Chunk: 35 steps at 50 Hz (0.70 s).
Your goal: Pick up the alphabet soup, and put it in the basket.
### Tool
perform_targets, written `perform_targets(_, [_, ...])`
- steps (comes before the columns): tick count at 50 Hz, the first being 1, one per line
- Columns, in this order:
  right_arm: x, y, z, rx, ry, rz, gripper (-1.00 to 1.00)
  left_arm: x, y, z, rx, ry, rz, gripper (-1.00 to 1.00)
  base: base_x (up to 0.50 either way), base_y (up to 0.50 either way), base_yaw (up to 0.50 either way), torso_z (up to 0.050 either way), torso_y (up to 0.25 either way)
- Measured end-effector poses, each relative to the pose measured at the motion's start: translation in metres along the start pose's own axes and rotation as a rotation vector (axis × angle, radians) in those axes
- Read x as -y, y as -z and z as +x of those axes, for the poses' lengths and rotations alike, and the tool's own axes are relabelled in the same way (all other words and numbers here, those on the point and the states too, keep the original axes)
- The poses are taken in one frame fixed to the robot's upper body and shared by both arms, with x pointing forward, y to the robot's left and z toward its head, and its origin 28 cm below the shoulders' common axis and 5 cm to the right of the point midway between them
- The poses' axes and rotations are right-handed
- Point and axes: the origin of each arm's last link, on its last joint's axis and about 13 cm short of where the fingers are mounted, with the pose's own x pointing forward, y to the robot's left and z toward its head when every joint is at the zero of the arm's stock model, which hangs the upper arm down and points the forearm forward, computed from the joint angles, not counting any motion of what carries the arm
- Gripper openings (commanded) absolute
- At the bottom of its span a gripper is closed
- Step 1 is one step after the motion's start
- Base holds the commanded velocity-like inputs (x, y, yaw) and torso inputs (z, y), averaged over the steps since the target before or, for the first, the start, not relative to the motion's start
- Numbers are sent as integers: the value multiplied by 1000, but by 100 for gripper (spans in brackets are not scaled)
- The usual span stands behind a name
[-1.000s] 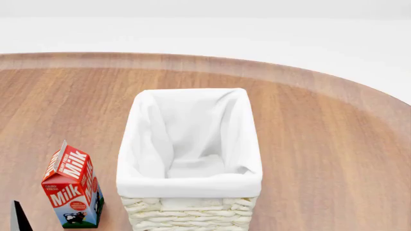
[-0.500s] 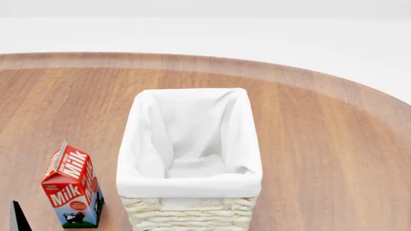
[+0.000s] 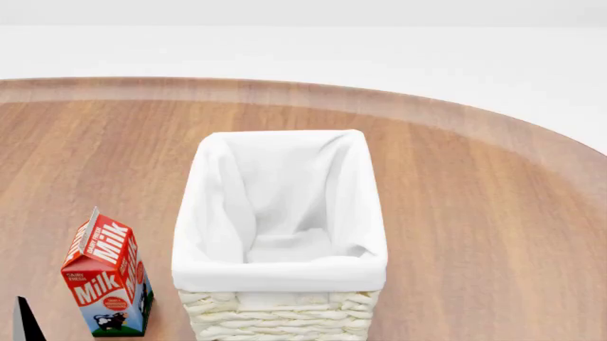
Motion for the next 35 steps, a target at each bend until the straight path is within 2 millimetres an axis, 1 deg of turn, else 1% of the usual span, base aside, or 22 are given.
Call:
perform_targets(14, [4,-7,-1,97,42,24,-100,0,0,0,1,-1,-2,100,0,0,0,0,1])
perform_targets(24, [11,-16,3,154,117,43,-100,0,-1,0,2,-1,-3,100,0,0,0,0,0])
perform_targets(35, [18,-27,8,179,208,56,-100,0,-1,0,2,-1,-4,100,0,0,0,0,0])
